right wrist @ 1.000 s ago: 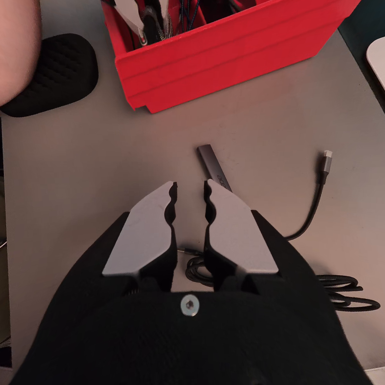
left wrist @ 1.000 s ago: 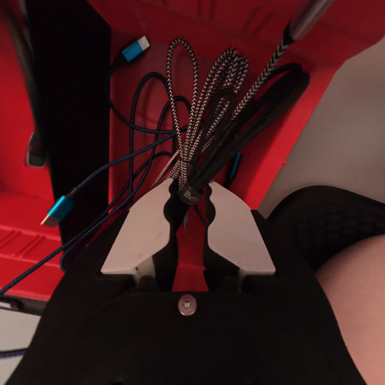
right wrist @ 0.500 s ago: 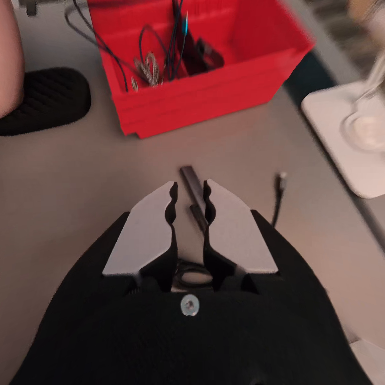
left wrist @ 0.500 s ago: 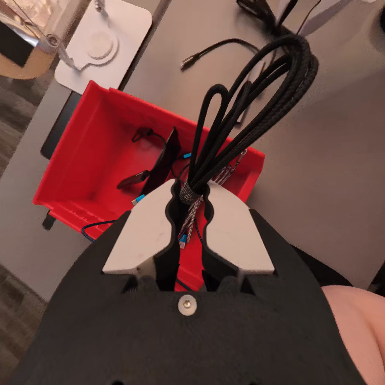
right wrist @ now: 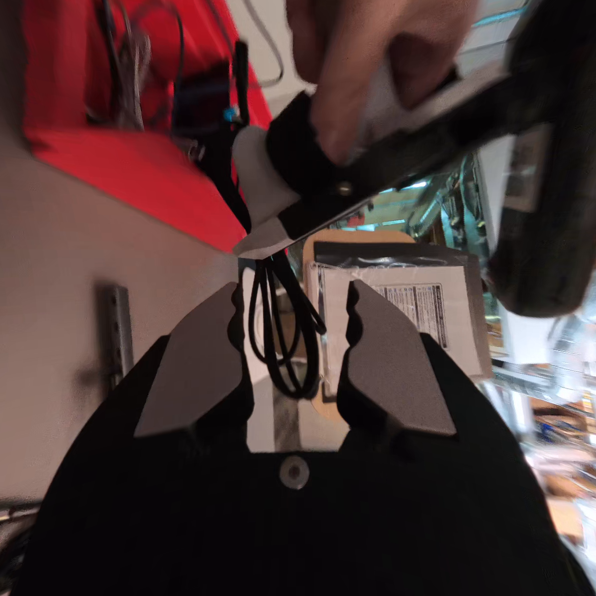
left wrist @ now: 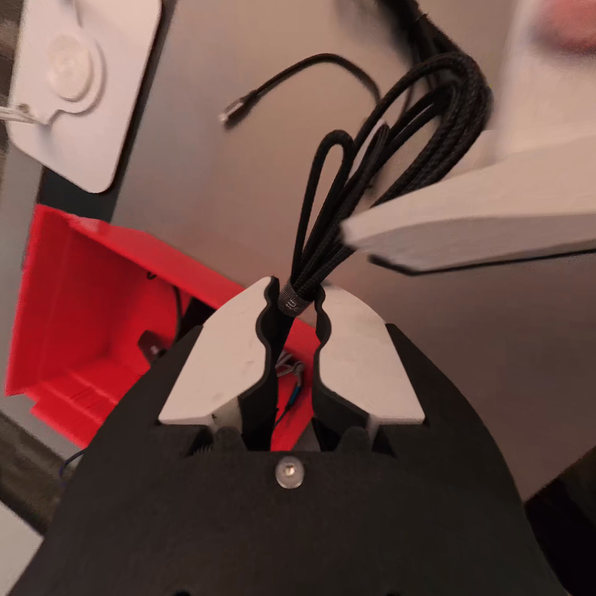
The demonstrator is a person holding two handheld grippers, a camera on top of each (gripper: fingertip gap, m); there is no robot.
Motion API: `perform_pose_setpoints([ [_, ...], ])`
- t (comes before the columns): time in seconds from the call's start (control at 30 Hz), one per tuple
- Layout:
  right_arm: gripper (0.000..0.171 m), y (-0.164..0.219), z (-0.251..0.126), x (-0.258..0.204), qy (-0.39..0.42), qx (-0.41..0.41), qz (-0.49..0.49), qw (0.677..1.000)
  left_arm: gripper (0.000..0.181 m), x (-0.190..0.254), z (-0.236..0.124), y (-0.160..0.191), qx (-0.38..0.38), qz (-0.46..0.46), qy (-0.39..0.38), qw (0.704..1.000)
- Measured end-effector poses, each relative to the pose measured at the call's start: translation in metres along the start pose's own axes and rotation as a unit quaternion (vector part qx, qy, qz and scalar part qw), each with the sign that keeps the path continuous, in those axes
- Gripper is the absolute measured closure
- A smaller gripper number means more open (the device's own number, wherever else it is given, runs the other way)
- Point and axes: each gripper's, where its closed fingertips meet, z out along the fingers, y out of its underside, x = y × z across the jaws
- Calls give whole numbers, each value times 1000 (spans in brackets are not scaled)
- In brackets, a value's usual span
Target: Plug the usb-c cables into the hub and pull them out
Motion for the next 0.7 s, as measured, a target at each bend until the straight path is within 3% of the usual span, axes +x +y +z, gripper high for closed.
perform_pose_setpoints([
  [0.03,109,7,5,-7,-5,-27,-23,999,161,8,2,-3,-2,-3,16,1000],
  [0.1,109,21,14,-16,-5,-80,-56,995,161,19,3,-7,0,-4,33,999],
  [0.2,132,30,18,-19,12,-108,-94,990,161,22,5,-9,-1,-10,37,999],
  [0.23,142,31,18,-20,8,-111,-84,990,160,22,5,-9,-2,-5,36,999],
  [0.33,147,35,14,-9,31,-109,-54,992,154,18,-10,-12,30,4,37,999],
  [0.57,157,81,-8,36,80,-120,86,986,114,-26,-102,-20,248,-35,6,968],
  [0.7,157,99,-23,59,121,-120,135,976,114,-50,-141,-23,374,-60,-1,925],
])
